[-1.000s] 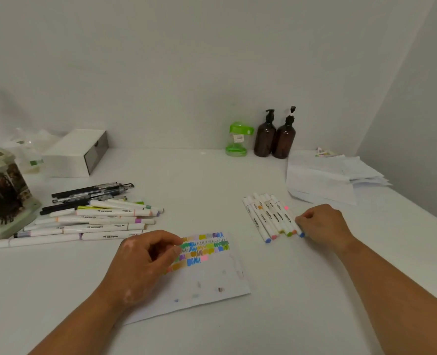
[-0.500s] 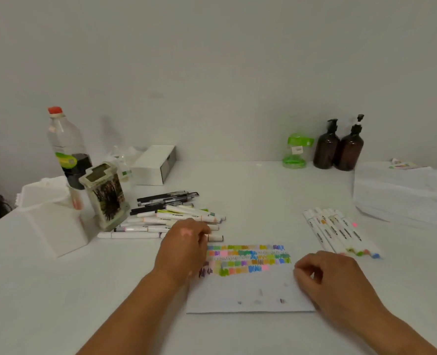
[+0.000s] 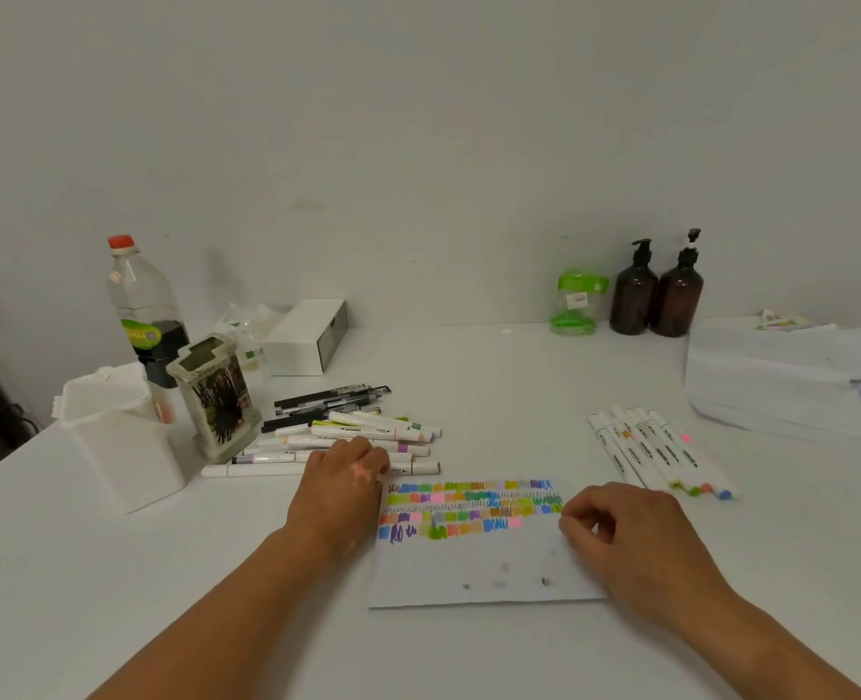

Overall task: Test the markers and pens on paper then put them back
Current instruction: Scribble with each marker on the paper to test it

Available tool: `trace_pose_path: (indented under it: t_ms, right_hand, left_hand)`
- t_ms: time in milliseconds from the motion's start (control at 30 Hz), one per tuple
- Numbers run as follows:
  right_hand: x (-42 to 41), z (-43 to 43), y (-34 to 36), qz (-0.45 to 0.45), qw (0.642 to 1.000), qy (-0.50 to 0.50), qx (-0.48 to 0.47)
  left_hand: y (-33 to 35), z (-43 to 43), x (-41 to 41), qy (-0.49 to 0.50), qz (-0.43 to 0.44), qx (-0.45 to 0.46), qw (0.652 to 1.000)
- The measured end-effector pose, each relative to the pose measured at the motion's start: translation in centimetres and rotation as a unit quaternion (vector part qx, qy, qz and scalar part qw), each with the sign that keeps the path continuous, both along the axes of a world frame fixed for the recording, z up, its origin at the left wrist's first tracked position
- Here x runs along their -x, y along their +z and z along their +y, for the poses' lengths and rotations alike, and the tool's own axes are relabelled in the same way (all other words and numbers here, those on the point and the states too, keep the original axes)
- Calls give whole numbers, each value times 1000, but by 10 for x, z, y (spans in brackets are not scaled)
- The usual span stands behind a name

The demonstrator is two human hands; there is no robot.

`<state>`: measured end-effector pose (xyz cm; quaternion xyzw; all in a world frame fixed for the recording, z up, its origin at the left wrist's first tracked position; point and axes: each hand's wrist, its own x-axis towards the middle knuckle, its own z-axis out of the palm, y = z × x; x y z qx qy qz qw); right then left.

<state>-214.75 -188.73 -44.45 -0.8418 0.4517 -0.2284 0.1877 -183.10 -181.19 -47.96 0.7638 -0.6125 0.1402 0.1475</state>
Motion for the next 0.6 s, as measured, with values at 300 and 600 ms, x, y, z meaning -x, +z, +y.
trace_pose_path:
  t_ms: [300,600]
  right_hand:
    - [3,2,-1,17,999,20,-21]
    - [-9,5,-2,-72,994,51,-59]
  left_hand:
    - [-2,-6,-4,-3,-26,-34,999]
    - [66,3,53,-29,380,139,914]
